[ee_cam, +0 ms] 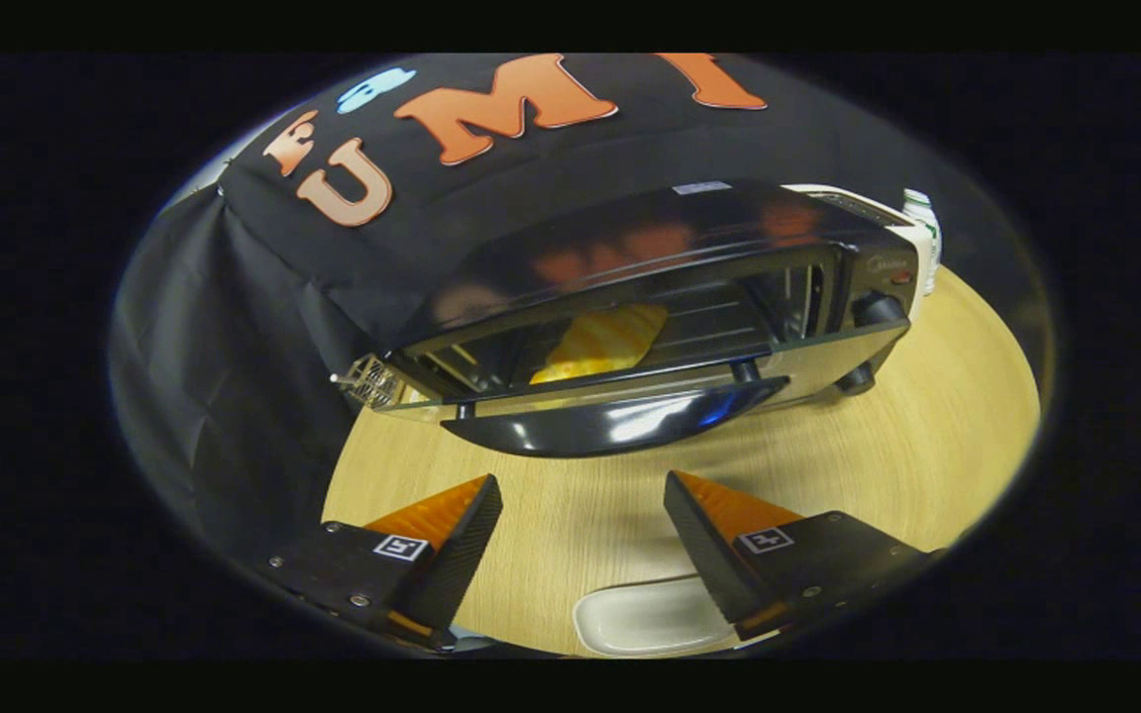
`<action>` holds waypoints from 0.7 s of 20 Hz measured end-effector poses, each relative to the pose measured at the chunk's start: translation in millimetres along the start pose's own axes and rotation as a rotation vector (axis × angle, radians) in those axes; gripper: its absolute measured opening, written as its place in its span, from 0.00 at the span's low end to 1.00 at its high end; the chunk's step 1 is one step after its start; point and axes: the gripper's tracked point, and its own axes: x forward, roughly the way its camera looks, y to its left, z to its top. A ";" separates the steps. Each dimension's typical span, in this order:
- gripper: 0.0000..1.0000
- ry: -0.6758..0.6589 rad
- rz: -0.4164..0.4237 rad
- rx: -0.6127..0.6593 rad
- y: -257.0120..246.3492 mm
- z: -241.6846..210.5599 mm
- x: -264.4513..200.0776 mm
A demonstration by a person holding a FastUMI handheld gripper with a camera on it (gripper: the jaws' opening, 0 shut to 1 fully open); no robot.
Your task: Open the toaster oven, put the food inside, and close the toaster oven door.
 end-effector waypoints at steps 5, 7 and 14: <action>0.98 -0.056 -0.032 0.025 -2.5 38.2 13.4; 0.97 -0.055 -0.045 0.006 -0.8 45.3 14.2; 0.98 -0.122 -0.052 -0.059 7.5 51.0 -20.9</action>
